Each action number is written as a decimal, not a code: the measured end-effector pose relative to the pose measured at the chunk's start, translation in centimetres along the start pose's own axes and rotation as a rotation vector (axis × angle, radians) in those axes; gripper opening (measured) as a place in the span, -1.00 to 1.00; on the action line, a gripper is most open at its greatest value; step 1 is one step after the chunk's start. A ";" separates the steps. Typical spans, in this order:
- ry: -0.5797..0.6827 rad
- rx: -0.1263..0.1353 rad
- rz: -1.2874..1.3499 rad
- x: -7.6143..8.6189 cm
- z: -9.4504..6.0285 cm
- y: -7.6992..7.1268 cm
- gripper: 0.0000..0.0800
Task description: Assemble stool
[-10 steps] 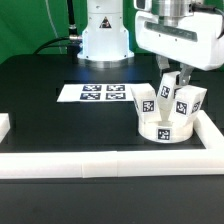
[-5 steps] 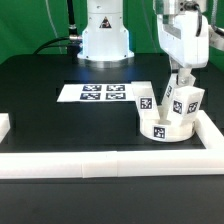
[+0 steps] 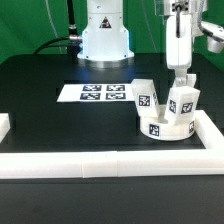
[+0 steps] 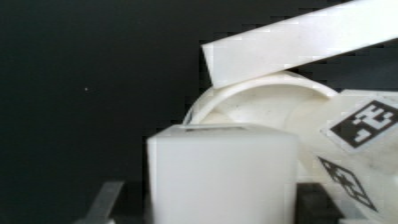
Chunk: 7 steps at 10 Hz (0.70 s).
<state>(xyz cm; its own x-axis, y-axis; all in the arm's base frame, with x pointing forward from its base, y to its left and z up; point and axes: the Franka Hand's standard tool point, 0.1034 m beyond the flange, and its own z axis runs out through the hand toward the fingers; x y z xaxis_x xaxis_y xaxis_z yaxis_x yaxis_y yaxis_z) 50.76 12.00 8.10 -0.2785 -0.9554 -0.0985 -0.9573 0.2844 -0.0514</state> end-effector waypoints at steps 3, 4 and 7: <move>-0.004 -0.056 -0.089 -1.1 -0.4 0.2 0.51; -0.007 -0.066 -0.165 -1.8 -0.9 -0.1 0.51; -0.038 -0.045 -0.381 -2.6 -2.4 -0.8 0.62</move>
Offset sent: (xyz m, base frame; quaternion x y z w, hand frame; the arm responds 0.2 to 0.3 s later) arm 0.0126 0.0121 0.0241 -0.0430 0.0390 -0.1648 0.9846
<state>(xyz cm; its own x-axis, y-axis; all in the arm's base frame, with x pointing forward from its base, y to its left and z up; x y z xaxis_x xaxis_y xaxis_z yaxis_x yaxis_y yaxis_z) 52.10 14.05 10.77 0.1005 -0.9880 -0.1172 -0.9943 -0.0955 -0.0474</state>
